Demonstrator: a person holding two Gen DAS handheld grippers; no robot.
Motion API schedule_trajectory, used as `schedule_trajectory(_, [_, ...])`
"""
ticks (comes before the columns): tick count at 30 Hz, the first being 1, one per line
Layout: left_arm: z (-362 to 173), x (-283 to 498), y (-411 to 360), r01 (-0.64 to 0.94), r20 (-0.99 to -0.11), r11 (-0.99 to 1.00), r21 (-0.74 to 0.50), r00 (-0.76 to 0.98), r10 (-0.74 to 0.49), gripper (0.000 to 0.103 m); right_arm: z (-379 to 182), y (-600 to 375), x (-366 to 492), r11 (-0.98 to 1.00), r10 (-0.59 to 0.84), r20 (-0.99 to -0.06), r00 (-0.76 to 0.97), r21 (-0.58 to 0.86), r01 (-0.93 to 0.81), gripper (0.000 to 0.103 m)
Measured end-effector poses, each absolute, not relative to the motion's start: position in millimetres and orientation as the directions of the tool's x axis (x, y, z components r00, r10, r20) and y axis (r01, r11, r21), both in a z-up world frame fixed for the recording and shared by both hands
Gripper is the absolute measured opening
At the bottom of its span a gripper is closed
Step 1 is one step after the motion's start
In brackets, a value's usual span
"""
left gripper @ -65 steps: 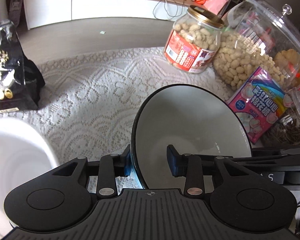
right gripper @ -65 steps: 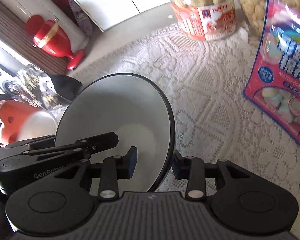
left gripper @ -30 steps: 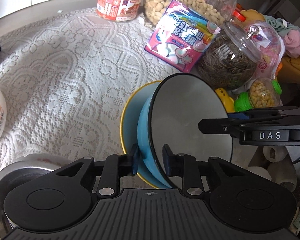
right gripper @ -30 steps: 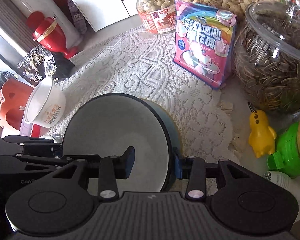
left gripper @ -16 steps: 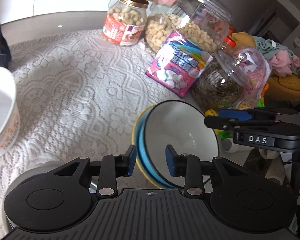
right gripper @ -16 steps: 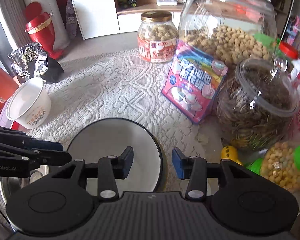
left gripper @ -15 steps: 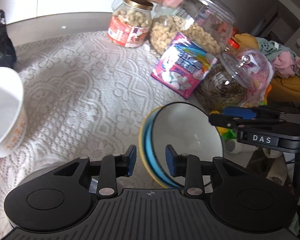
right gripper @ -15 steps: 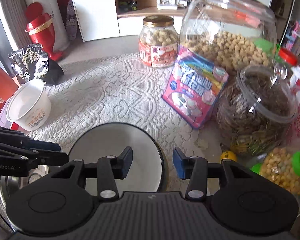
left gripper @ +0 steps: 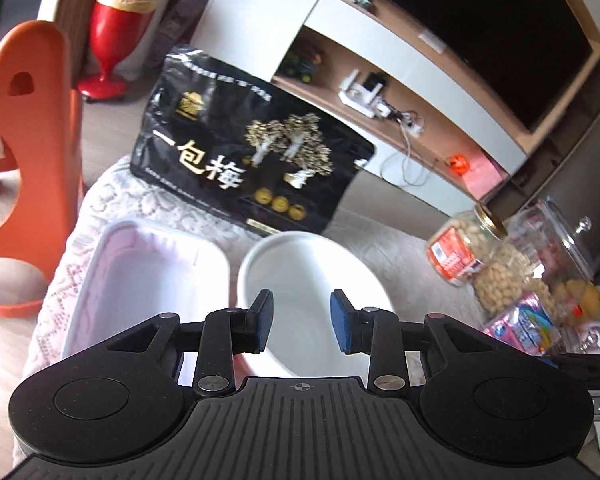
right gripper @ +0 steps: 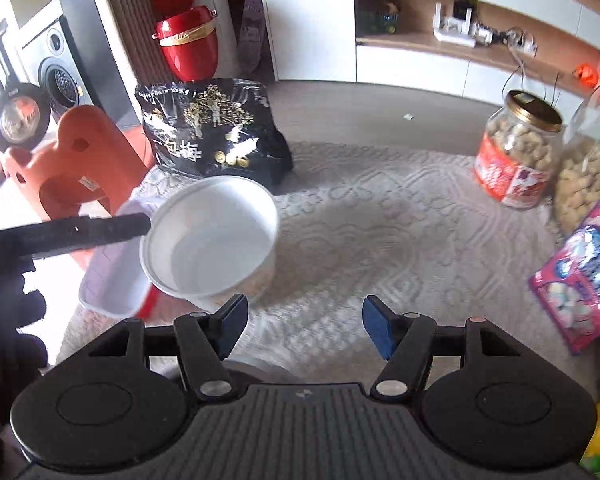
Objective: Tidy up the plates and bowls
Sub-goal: 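Grasp the white Seven Miles Lane bowl rim with the right gripper and lift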
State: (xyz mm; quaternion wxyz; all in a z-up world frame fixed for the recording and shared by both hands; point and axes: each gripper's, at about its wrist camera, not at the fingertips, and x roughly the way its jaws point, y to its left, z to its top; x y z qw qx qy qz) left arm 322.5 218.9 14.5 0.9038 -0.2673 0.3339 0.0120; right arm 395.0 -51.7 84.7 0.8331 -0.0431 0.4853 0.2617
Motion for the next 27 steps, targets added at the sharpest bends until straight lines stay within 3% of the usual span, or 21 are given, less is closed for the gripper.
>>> schedule_trajectory(4, [-3.2, 332.8, 233.9, -0.222, -0.635, 0.837, -0.500, 0.751, -0.181, 0.035, 68.4, -1.3, 419.4, 0.894, 0.342, -0.849, 0.403, 0.161, -0.419, 0.064])
schedule_trajectory(9, [-8.2, 330.2, 225.2, -0.247, -0.672, 0.874, -0.419, 0.731, -0.115, 0.035, 48.2, 34.6, 435.1, 0.930, 0.246, -0.842, 0.480, 0.066, -0.362, 0.064])
schedule_trajectory(18, [-23.5, 336.0, 220.1, -0.289, -0.748, 0.897, -0.335, 0.661, -0.066, 0.035, -6.5, 15.3, 456.5, 0.960, 0.235, -0.929, 0.286, 0.176, -0.218, 0.064])
schedule_trajectory(19, [-26.6, 337.5, 221.0, -0.291, -0.755, 0.892, -0.346, 0.650, -0.081, 0.035, -10.4, 12.6, 457.7, 0.958, 0.251, -0.932, 0.261, 0.200, -0.207, 0.062])
schedule_trajectory(22, [-33.8, 343.2, 219.6, -0.264, -0.761, 0.881, -0.391, 0.632, -0.148, 0.035, -17.5, 14.6, 455.5, 0.946, 0.281, -0.936, 0.211, 0.233, -0.226, 0.040])
schedule_trajectory(27, [-32.3, 347.6, 201.3, -0.194, -0.762, 0.914, -0.357, 0.627, -0.164, 0.034, -17.1, 31.2, 441.3, 0.926, 0.292, -0.934, 0.208, 0.221, -0.305, 0.031])
